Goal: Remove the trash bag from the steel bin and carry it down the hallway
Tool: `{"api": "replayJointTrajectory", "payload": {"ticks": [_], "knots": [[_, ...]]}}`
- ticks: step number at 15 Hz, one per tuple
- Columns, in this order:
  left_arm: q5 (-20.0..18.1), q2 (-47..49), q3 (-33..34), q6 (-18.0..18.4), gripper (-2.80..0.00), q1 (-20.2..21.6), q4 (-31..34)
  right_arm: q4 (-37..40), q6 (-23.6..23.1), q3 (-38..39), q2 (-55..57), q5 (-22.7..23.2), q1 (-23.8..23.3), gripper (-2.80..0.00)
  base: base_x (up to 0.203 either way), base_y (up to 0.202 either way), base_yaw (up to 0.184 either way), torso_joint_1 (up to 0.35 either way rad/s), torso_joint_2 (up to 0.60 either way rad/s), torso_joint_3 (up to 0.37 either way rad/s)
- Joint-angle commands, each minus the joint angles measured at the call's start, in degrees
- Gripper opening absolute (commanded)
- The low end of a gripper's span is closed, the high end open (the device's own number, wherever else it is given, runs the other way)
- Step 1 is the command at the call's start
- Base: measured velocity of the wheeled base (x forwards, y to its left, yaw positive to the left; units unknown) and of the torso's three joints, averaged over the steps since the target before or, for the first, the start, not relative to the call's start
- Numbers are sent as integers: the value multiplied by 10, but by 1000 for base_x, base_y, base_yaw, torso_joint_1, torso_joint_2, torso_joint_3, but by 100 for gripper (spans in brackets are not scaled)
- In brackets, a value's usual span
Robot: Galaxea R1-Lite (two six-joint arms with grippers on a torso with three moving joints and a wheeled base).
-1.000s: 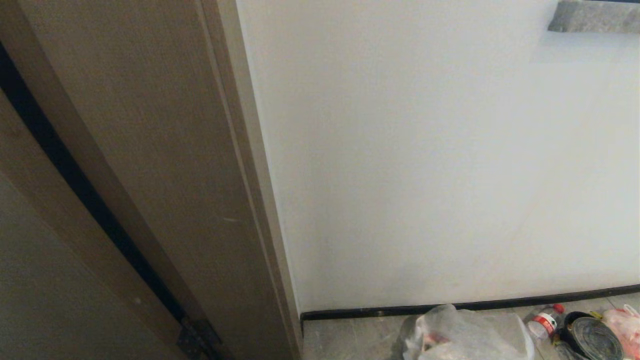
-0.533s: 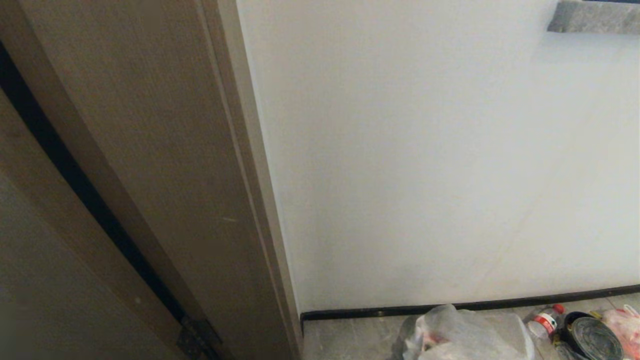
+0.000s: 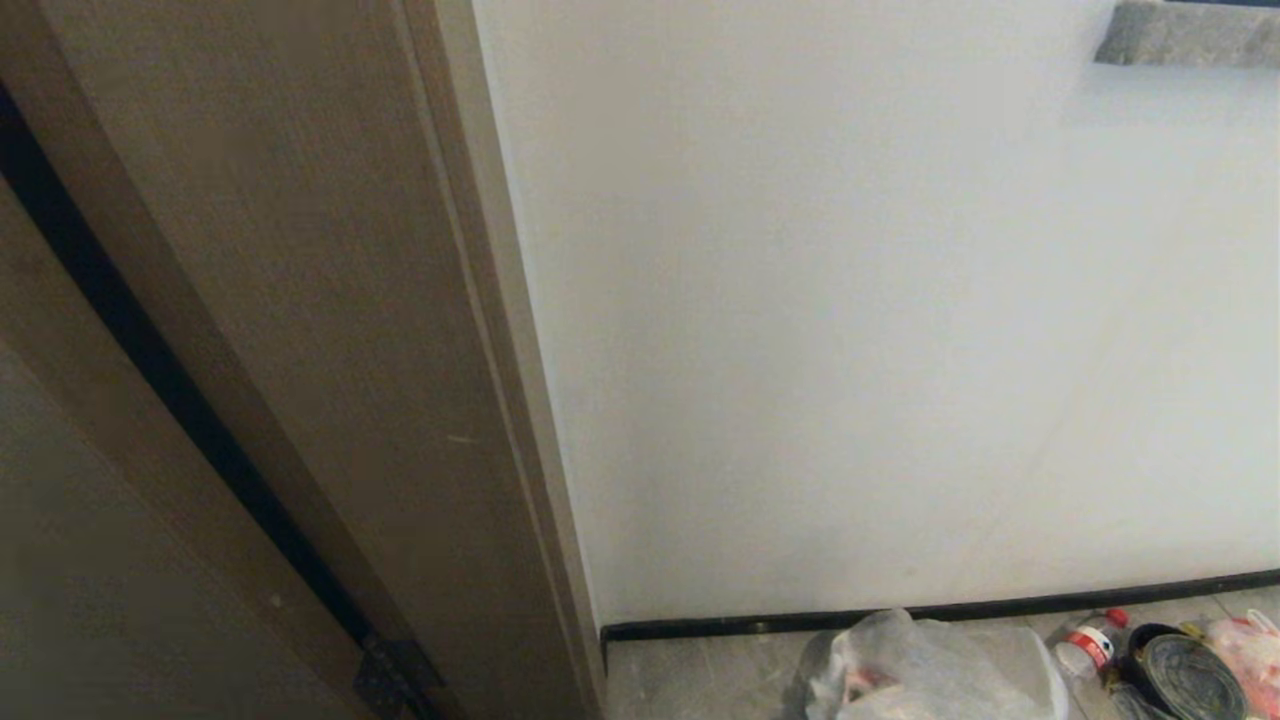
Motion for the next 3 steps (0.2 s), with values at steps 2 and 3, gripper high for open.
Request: {"api": "replayJointTrajectory", "payload": {"ticks": [2,3], "knots": [[-1,0,0,-1,-280,0,0,0,2,1,1,0,0,-280,0,0,0,0,0,0],[0,0,-1,-1,-280,0,-1,0,2,1,1,0,0,-280,0,0,0,0,0,0]]}}
